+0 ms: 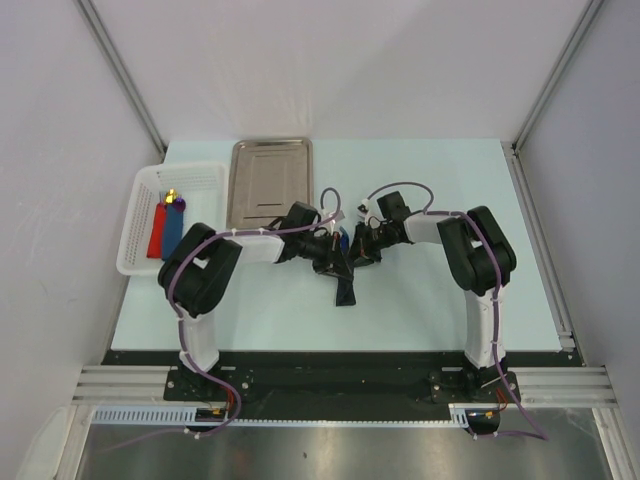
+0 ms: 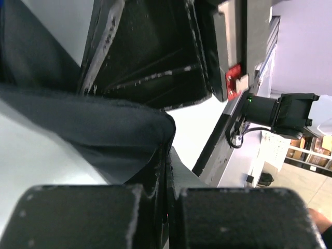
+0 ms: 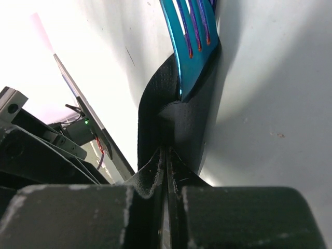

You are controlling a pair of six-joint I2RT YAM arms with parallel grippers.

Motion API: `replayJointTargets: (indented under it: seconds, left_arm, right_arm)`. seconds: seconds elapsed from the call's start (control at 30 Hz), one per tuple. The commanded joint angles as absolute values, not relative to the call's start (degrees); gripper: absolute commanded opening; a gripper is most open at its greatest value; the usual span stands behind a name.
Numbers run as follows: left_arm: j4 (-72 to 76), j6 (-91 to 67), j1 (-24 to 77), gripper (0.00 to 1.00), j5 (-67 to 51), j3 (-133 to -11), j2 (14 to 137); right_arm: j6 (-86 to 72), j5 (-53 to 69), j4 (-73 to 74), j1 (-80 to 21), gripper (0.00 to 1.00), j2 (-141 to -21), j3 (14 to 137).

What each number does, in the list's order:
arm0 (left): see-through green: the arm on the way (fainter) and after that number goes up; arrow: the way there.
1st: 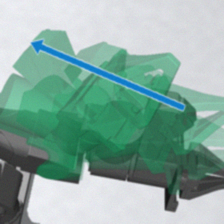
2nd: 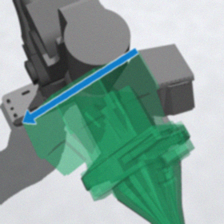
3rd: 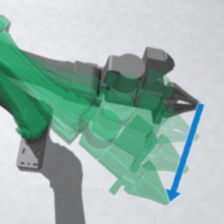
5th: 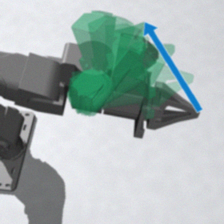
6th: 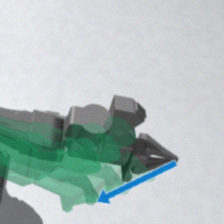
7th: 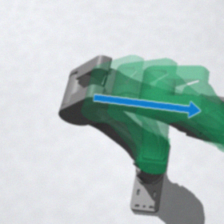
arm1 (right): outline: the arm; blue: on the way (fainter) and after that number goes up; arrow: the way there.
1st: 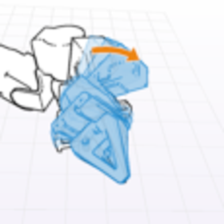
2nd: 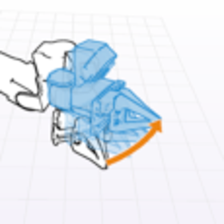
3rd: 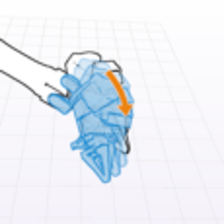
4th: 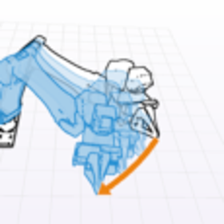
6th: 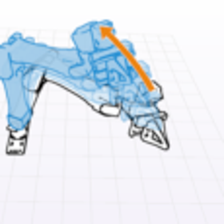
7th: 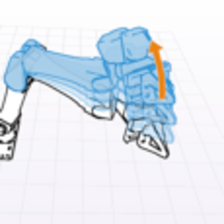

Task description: Place the utensils on the paper napkin and roll it up

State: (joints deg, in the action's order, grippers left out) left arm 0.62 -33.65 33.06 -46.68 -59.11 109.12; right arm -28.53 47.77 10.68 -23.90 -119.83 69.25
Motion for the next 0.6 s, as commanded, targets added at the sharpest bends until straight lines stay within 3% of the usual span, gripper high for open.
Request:
replayJointTargets:
  seconds: [0.0, 0.3, 0.43, 0.57]
  left_arm:
    - [4.3, -35.68, 35.42, 0.01, -50.01, -61.17, 111.26]
    - [5.37, -34.64, 35.77, 0.06, -48.7, -59.68, 116.45]
    - [4.74, -33.84, 34.98, 0.3, -48.78, -57.4, 117.68]
    - [4.66, -32.87, 34.1, 0.44, -49.65, -56.87, 118.91]
  right_arm:
    - [-25.93, 35.86, 13.01, -25.05, 0.03, -124.63, 68.03]
    - [-25.84, 36.82, 13.18, -24.08, 0.03, -123.75, 67.76]
    - [-23.82, 38.75, 15.9, -23.82, 0.09, -121.82, 70.39]
    - [-21.71, 42.36, 22.84, -20.75, 0.15, -119.8, 74.87]
